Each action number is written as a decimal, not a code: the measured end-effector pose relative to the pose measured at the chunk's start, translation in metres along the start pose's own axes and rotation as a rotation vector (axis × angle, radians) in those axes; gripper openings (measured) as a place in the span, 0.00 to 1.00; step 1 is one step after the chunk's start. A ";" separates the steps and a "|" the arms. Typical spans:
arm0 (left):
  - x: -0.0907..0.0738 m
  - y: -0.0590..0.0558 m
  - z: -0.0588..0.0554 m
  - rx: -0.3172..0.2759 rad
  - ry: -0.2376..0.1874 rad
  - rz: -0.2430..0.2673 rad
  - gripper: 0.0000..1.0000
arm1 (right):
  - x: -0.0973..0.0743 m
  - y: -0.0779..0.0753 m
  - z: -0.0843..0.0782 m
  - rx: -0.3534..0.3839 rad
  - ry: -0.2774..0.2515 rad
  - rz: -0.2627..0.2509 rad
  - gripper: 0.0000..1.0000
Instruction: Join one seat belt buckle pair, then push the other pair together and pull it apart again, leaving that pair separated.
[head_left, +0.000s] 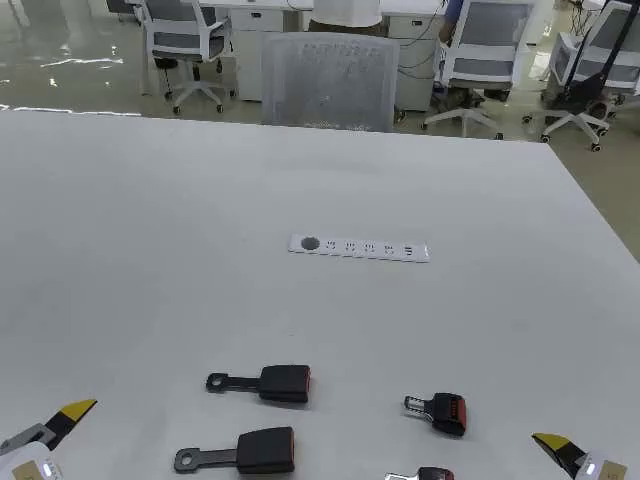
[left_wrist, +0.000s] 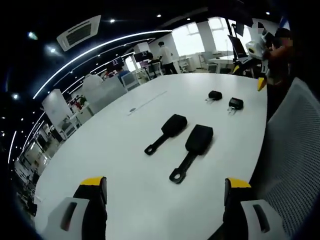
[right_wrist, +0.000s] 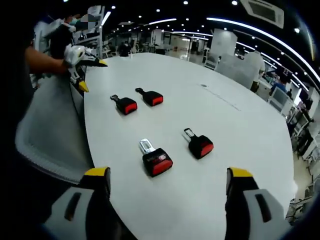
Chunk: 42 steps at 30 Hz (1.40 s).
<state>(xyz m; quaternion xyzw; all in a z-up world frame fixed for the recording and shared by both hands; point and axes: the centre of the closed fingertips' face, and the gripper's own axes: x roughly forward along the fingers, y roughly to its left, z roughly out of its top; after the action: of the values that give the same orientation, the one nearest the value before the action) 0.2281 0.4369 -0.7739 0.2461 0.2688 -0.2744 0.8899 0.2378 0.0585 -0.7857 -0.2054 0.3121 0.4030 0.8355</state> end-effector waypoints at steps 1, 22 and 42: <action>0.000 0.000 0.000 0.002 0.000 0.000 0.98 | 0.000 0.000 0.000 0.005 -0.001 0.000 0.98; -0.001 0.000 0.000 0.008 0.003 0.001 0.98 | 0.013 0.003 -0.003 0.106 -0.026 0.009 0.98; 0.001 -0.002 -0.001 0.016 0.003 -0.009 0.96 | 0.010 0.003 0.006 0.137 -0.004 0.022 0.94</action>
<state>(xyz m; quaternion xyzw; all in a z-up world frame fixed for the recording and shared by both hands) 0.2272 0.4362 -0.7757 0.2524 0.2689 -0.2801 0.8863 0.2428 0.0694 -0.7887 -0.1434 0.3396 0.3903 0.8436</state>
